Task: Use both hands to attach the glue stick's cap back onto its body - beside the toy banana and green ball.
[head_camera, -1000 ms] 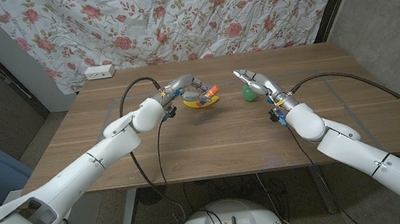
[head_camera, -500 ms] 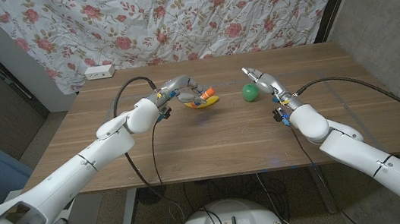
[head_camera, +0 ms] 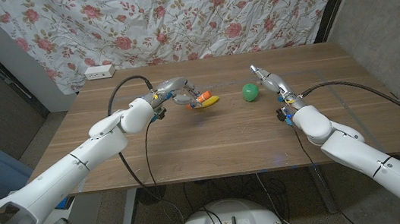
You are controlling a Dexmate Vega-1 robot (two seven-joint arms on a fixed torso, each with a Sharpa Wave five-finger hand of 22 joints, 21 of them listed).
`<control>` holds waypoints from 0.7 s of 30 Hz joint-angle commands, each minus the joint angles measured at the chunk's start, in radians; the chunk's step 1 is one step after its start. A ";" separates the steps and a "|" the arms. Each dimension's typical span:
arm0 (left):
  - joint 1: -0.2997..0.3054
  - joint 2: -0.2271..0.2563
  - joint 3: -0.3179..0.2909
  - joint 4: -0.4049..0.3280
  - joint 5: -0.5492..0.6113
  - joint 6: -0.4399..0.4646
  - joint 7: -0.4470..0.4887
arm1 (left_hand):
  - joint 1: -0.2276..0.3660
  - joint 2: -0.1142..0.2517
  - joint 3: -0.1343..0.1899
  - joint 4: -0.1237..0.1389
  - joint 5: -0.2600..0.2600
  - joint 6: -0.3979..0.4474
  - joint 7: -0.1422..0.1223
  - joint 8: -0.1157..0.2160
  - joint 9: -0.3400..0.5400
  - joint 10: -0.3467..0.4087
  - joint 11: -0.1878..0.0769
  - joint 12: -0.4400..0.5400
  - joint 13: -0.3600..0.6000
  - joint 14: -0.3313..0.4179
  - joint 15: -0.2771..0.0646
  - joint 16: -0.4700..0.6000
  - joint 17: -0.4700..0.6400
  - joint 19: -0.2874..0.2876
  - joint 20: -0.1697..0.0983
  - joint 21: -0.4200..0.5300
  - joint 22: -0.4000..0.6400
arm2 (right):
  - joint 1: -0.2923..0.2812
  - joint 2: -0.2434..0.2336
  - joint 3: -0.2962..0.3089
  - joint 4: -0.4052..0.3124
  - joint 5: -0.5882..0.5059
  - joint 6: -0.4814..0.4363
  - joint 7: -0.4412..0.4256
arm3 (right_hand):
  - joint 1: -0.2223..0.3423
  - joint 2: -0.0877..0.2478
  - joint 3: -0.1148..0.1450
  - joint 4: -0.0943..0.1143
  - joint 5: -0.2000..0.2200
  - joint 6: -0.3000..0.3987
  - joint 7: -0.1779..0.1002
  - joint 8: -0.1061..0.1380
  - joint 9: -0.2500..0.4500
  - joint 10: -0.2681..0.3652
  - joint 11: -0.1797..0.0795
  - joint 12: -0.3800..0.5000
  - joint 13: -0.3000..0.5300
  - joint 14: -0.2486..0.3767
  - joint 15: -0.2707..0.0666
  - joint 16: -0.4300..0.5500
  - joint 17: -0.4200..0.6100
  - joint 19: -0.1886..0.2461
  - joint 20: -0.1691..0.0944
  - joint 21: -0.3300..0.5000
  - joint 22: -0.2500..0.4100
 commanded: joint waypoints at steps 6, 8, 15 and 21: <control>-0.079 0.012 0.030 0.097 0.074 -0.111 -0.064 | 0.061 0.073 0.001 0.008 0.003 0.033 -0.028 0.007 0.019 0.006 -0.012 0.008 0.006 -0.003 -0.147 -0.002 0.002 -0.001 -0.065 -0.002 0.004 | 0.020 0.057 0.023 0.103 0.137 0.072 0.013 | -0.011 0.014 -0.001 0.012 0.000 -0.018 0.011 0.000 0.002 -0.011 0.012 0.003 -0.001 0.016 0.000 0.001 -0.001 -0.019 -0.034 -0.010 0.000; -0.090 0.010 0.039 0.106 0.091 -0.121 -0.073 | 0.060 0.073 0.000 0.009 0.003 0.031 -0.027 0.007 0.019 0.005 -0.012 0.008 0.006 -0.003 -0.146 -0.002 0.002 0.000 -0.064 -0.001 0.004 | 0.023 0.073 0.027 0.127 0.163 0.091 0.016 | -0.015 0.016 -0.001 0.014 0.000 -0.019 0.014 0.001 0.002 -0.011 0.016 0.004 -0.001 0.018 0.002 0.000 -0.001 -0.023 -0.049 -0.011 0.000; -0.110 0.006 0.056 0.133 0.124 -0.147 -0.096 | 0.058 0.075 0.000 0.010 0.003 0.031 -0.026 0.007 0.019 0.003 -0.012 0.008 0.006 -0.003 -0.147 -0.002 0.003 0.000 -0.065 -0.001 0.004 | 0.025 0.091 0.026 0.160 0.193 0.106 0.011 | -0.019 0.018 0.001 0.015 0.001 -0.022 0.021 0.003 0.002 -0.015 0.021 0.004 -0.001 0.018 0.008 -0.003 -0.001 -0.026 -0.060 -0.012 -0.001; -0.123 0.008 0.069 0.147 0.154 -0.162 -0.112 | 0.055 0.075 -0.002 0.010 0.003 0.023 -0.028 0.005 0.019 0.000 -0.012 0.008 0.006 -0.004 -0.146 -0.002 0.002 -0.003 -0.064 -0.002 0.004 | 0.024 0.111 0.022 0.183 0.208 0.116 -0.004 | -0.020 0.021 0.003 0.016 0.001 -0.022 0.023 0.004 0.002 -0.013 0.020 0.006 -0.001 0.023 0.011 -0.002 -0.002 -0.025 -0.062 -0.011 -0.001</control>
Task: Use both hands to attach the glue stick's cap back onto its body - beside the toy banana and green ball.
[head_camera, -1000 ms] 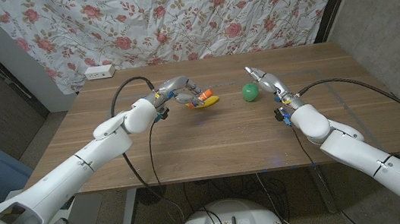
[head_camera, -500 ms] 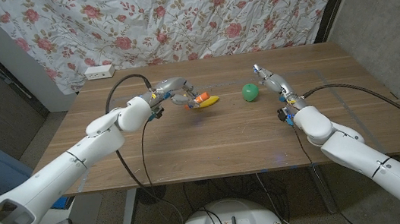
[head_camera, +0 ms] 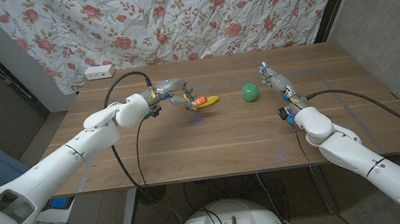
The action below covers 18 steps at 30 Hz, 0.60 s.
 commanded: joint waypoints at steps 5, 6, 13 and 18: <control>-0.039 -0.003 0.039 0.041 0.100 -0.025 -0.032 | 0.058 0.069 0.001 0.008 0.004 0.025 -0.027 0.004 0.019 0.000 -0.007 0.006 0.005 -0.005 -0.146 -0.002 0.002 -0.006 -0.064 -0.003 0.004 | 0.014 0.057 -0.003 0.087 0.074 0.058 -0.018 | 0.001 0.001 0.003 0.004 0.002 0.004 0.002 0.006 0.002 0.007 0.005 0.007 0.003 0.010 0.004 -0.003 0.003 0.003 -0.007 -0.003 -0.001; -0.040 -0.003 0.041 0.039 0.109 -0.021 -0.034 | 0.057 0.069 0.000 0.008 0.004 0.024 -0.027 0.004 0.019 0.000 -0.006 0.006 0.005 -0.006 -0.145 -0.002 0.002 -0.008 -0.064 -0.004 0.004 | 0.016 0.062 -0.003 0.094 0.078 0.064 -0.017 | 0.001 0.002 0.003 0.004 0.002 0.004 0.003 0.007 0.002 0.008 0.006 0.008 0.003 0.010 0.004 -0.004 0.003 0.003 -0.008 -0.003 -0.001; -0.041 -0.004 0.055 0.022 0.166 0.005 -0.039 | 0.052 0.068 -0.002 0.010 0.003 0.024 -0.026 0.005 0.019 -0.001 -0.006 0.006 0.005 -0.009 -0.144 -0.003 0.002 -0.012 -0.064 -0.005 0.004 | 0.036 0.075 -0.006 0.130 0.092 0.077 -0.010 | 0.001 0.003 0.005 0.004 0.002 0.005 0.005 0.007 0.002 0.010 0.009 0.009 0.003 0.011 0.004 -0.005 0.003 0.003 -0.008 -0.003 -0.002; -0.043 0.003 0.073 0.007 0.234 0.007 -0.031 | 0.047 0.067 -0.004 0.010 0.003 0.015 -0.029 0.002 0.019 -0.006 -0.006 0.006 0.004 -0.013 -0.144 -0.004 0.001 -0.019 -0.061 -0.007 0.004 | 0.038 0.079 -0.005 0.136 0.093 0.082 -0.022 | 0.001 0.004 0.006 0.004 0.002 0.005 0.006 0.008 0.001 0.011 0.010 0.009 0.003 0.011 0.003 -0.005 0.003 0.002 -0.009 -0.003 -0.002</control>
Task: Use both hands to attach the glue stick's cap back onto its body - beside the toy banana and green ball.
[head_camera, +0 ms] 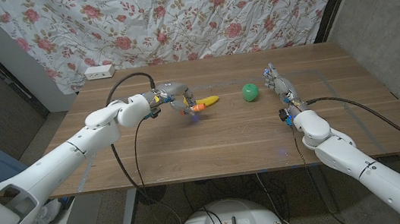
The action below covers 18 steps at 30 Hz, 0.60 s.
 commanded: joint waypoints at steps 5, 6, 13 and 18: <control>0.004 0.002 0.036 -0.023 0.151 0.027 0.025 | 0.048 0.064 0.000 0.005 0.005 0.018 -0.032 0.007 0.019 -0.007 -0.003 0.005 0.005 -0.014 -0.152 -0.006 0.001 -0.014 -0.062 -0.001 0.003 | 0.013 0.025 -0.002 0.044 0.026 0.022 -0.020 | 0.001 0.005 0.008 0.004 0.003 0.007 0.009 0.007 0.001 0.011 0.007 0.006 0.003 0.010 -0.001 -0.006 0.002 0.002 -0.013 -0.003 0.003; 0.008 0.002 0.036 -0.026 0.161 0.032 0.034 | 0.048 0.064 0.000 0.005 0.005 0.019 -0.031 0.007 0.019 -0.007 -0.003 0.005 0.005 -0.014 -0.152 -0.006 0.001 -0.014 -0.062 -0.001 0.003 | 0.013 0.026 -0.002 0.045 0.026 0.022 -0.021 | 0.001 0.006 0.008 0.004 0.003 0.007 0.010 0.008 0.001 0.012 0.007 0.006 0.003 0.009 -0.001 -0.006 0.002 0.002 -0.013 -0.003 0.003; 0.031 0.006 0.033 -0.036 0.189 0.052 0.064 | 0.043 0.063 -0.002 0.005 0.004 0.015 -0.032 0.007 0.019 -0.010 -0.003 0.005 0.005 -0.023 -0.152 -0.008 0.000 -0.022 -0.061 -0.002 0.003 | 0.014 0.033 -0.007 0.054 0.023 0.024 -0.032 | 0.000 0.007 0.011 0.003 0.003 0.008 0.010 0.009 0.001 0.014 0.010 0.007 0.003 0.010 -0.001 -0.008 0.002 0.001 -0.013 -0.003 0.003; 0.052 0.014 0.031 -0.056 0.223 0.078 0.088 | 0.037 0.062 -0.004 0.006 0.004 0.011 -0.035 0.006 0.018 -0.014 -0.003 0.005 0.004 -0.032 -0.149 -0.008 0.000 -0.032 -0.058 -0.004 0.003 | 0.019 0.033 -0.019 0.054 0.008 0.018 -0.036 | -0.001 0.008 0.013 0.004 0.004 0.012 0.011 0.010 0.001 0.016 0.009 0.007 0.003 0.011 -0.009 -0.009 0.003 0.002 -0.016 -0.003 0.003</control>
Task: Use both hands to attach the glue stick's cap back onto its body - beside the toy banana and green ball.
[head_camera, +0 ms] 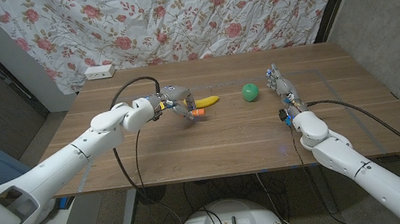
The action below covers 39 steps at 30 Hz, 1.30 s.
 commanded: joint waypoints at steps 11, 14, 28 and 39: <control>0.072 0.039 -0.003 -0.064 0.115 0.069 0.055 | 0.034 0.052 -0.004 0.003 0.010 0.012 -0.034 0.005 0.017 -0.010 -0.002 0.006 0.003 -0.013 -0.139 -0.001 0.001 -0.033 -0.051 -0.008 0.003 | 0.002 0.029 -0.022 0.023 -0.031 0.024 -0.042 | -0.002 0.010 0.010 0.002 0.004 0.011 0.005 0.009 0.001 0.013 -0.001 0.009 0.003 0.008 -0.005 -0.002 0.003 0.003 -0.005 -0.003 0.003; 0.077 0.046 -0.005 -0.069 0.121 0.071 0.050 | 0.034 0.051 -0.004 0.002 0.010 0.011 -0.035 0.005 0.017 -0.011 -0.002 0.006 0.003 -0.014 -0.139 0.000 0.001 -0.037 -0.049 -0.009 0.003 | -0.003 0.032 -0.021 0.020 -0.030 0.024 -0.048 | -0.002 0.010 0.011 0.002 0.005 0.011 0.006 0.009 0.001 0.012 -0.001 0.008 0.003 0.004 -0.008 -0.005 0.003 0.003 -0.006 -0.003 0.003; 0.103 0.065 -0.010 -0.087 0.159 0.088 0.045 | 0.026 0.044 -0.008 0.000 0.011 -0.015 -0.043 -0.001 0.016 -0.044 -0.002 -0.001 0.001 -0.023 -0.139 0.000 0.001 -0.046 -0.043 -0.004 0.003 | -0.022 0.020 -0.005 -0.010 0.025 0.000 -0.019 | -0.017 0.011 0.016 0.008 0.006 -0.028 0.013 -0.004 0.001 -0.016 0.019 -0.001 0.004 -0.028 0.012 -0.018 0.006 -0.004 0.001 -0.005 0.003; 0.073 0.052 0.001 -0.065 0.163 0.082 -0.012 | -0.001 0.033 -0.017 0.005 0.010 -0.056 -0.050 -0.007 0.013 -0.085 -0.002 -0.002 0.000 -0.045 -0.138 -0.002 0.000 -0.101 -0.042 -0.011 0.002 | -0.021 0.025 -0.002 -0.008 0.030 -0.003 -0.030 | -0.024 0.010 0.017 0.011 0.006 -0.032 0.015 -0.002 0.001 -0.010 0.022 0.002 0.004 -0.026 0.016 -0.016 0.007 -0.005 0.003 -0.004 0.003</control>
